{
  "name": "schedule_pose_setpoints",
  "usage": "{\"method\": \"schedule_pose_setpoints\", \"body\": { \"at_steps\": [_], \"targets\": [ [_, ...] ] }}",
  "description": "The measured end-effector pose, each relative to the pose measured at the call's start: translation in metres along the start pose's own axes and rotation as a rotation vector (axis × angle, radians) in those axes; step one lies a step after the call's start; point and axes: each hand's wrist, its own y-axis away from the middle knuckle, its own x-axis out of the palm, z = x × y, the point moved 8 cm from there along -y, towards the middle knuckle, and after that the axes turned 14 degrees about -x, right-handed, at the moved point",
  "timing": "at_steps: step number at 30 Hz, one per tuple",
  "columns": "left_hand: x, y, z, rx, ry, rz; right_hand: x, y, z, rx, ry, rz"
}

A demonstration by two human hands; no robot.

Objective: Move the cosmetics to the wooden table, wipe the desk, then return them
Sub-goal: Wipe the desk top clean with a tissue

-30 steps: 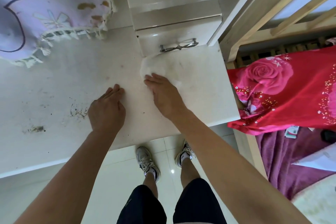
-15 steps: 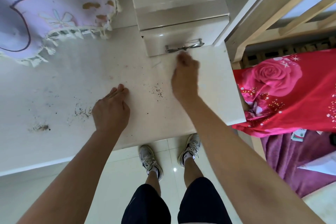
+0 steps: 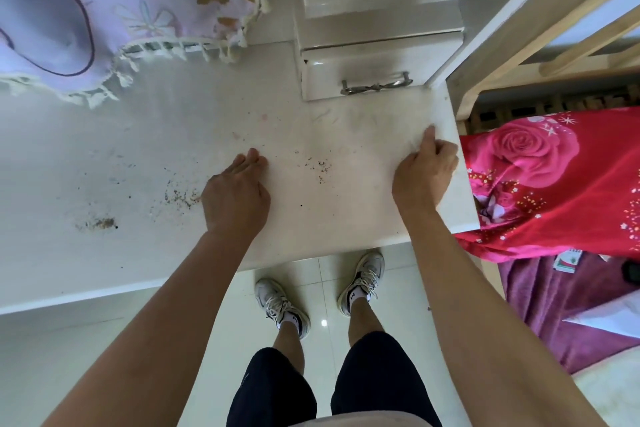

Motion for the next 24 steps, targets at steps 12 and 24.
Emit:
{"method": "schedule_pose_setpoints", "body": {
  "at_steps": [12,24],
  "targets": [
    [-0.057,-0.037,0.100,-0.035,0.036,-0.082,0.095,0.089,0.224,-0.470,-0.503,0.567],
    [-0.058,-0.077,0.194,-0.115,-0.030,0.006,0.055,0.032,0.135,0.111,-0.152,0.053]
  ]
}}
